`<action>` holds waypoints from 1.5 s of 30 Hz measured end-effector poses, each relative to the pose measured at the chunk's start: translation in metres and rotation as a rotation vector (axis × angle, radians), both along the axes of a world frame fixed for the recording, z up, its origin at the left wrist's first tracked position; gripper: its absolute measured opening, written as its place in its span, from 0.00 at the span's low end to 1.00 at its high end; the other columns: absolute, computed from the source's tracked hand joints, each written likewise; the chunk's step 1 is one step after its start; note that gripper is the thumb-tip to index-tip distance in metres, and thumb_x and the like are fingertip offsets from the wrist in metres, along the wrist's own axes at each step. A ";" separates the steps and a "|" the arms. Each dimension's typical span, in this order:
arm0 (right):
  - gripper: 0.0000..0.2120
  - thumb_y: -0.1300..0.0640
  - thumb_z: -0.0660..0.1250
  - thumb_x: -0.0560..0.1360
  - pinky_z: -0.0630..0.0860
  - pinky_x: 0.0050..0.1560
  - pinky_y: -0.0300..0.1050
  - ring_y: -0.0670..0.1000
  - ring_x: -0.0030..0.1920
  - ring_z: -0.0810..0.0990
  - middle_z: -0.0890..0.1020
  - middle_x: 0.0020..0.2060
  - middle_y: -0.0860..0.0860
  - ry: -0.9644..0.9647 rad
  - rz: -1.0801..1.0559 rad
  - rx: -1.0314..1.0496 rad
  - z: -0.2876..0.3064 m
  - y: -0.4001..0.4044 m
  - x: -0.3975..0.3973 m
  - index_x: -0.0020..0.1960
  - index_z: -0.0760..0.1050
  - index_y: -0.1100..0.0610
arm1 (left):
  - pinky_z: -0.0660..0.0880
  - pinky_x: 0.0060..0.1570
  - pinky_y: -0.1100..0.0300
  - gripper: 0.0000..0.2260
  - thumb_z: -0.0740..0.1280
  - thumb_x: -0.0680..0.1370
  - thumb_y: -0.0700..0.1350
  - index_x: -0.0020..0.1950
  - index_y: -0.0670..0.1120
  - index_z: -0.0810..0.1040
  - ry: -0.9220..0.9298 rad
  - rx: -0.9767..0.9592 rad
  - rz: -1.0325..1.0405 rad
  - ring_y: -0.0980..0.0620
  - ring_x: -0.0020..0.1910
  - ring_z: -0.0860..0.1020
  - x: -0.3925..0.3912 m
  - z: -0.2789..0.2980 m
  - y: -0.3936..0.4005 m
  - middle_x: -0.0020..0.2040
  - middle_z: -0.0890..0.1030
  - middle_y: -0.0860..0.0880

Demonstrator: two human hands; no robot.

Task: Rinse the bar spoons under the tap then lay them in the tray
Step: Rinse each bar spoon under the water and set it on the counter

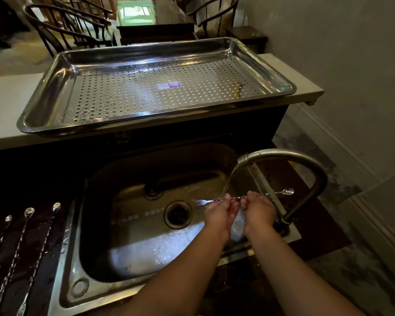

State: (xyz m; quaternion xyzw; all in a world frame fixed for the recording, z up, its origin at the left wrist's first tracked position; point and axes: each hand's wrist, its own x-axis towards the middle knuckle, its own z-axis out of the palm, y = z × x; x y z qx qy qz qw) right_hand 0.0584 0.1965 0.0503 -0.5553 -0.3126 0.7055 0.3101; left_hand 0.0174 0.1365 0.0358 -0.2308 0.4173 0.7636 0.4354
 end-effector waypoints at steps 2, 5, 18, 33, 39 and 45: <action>0.05 0.66 0.62 0.78 0.73 0.31 0.38 0.48 0.31 0.73 0.75 0.32 0.53 -0.012 -0.057 0.052 0.003 0.005 0.001 0.46 0.76 0.61 | 0.81 0.32 0.64 0.04 0.68 0.76 0.37 0.43 0.38 0.76 -0.013 -0.006 0.014 0.51 0.35 0.81 0.002 0.000 0.002 0.38 0.81 0.42; 0.06 0.66 0.63 0.78 0.73 0.34 0.37 0.47 0.33 0.74 0.75 0.34 0.52 -0.009 -0.136 0.087 0.007 0.010 0.003 0.43 0.76 0.60 | 0.81 0.35 0.62 0.04 0.67 0.77 0.39 0.45 0.39 0.76 -0.024 0.005 0.079 0.51 0.35 0.80 0.000 -0.006 -0.001 0.37 0.80 0.43; 0.09 0.67 0.59 0.79 0.71 0.32 0.36 0.47 0.29 0.74 0.74 0.32 0.52 0.030 -0.125 0.045 0.007 -0.002 -0.004 0.42 0.73 0.60 | 0.78 0.43 0.60 0.07 0.64 0.79 0.44 0.48 0.40 0.75 -0.010 -0.014 0.064 0.49 0.42 0.80 -0.013 -0.011 -0.015 0.43 0.81 0.42; 0.08 0.65 0.61 0.78 0.71 0.29 0.37 0.49 0.31 0.75 0.78 0.32 0.53 -0.155 0.193 0.038 -0.014 -0.115 -0.067 0.51 0.78 0.65 | 0.80 0.42 0.52 0.14 0.64 0.77 0.52 0.41 0.42 0.79 0.553 -0.600 -0.324 0.44 0.33 0.79 -0.055 -0.012 -0.133 0.37 0.82 0.41; 0.03 0.65 0.65 0.76 0.74 0.33 0.41 0.49 0.28 0.75 0.77 0.29 0.53 -0.171 0.248 0.067 -0.007 -0.167 -0.100 0.46 0.77 0.62 | 0.71 0.54 0.52 0.12 0.60 0.79 0.45 0.58 0.44 0.79 1.402 -1.088 -0.678 0.42 0.55 0.73 -0.092 0.007 -0.198 0.55 0.76 0.41; 0.06 0.66 0.64 0.76 0.70 0.26 0.38 0.49 0.28 0.73 0.76 0.30 0.55 -0.173 0.426 0.128 0.001 -0.228 -0.138 0.41 0.76 0.63 | 0.74 0.53 0.48 0.11 0.61 0.77 0.39 0.58 0.41 0.78 1.549 -1.249 -0.841 0.40 0.57 0.72 -0.128 0.019 -0.264 0.55 0.77 0.40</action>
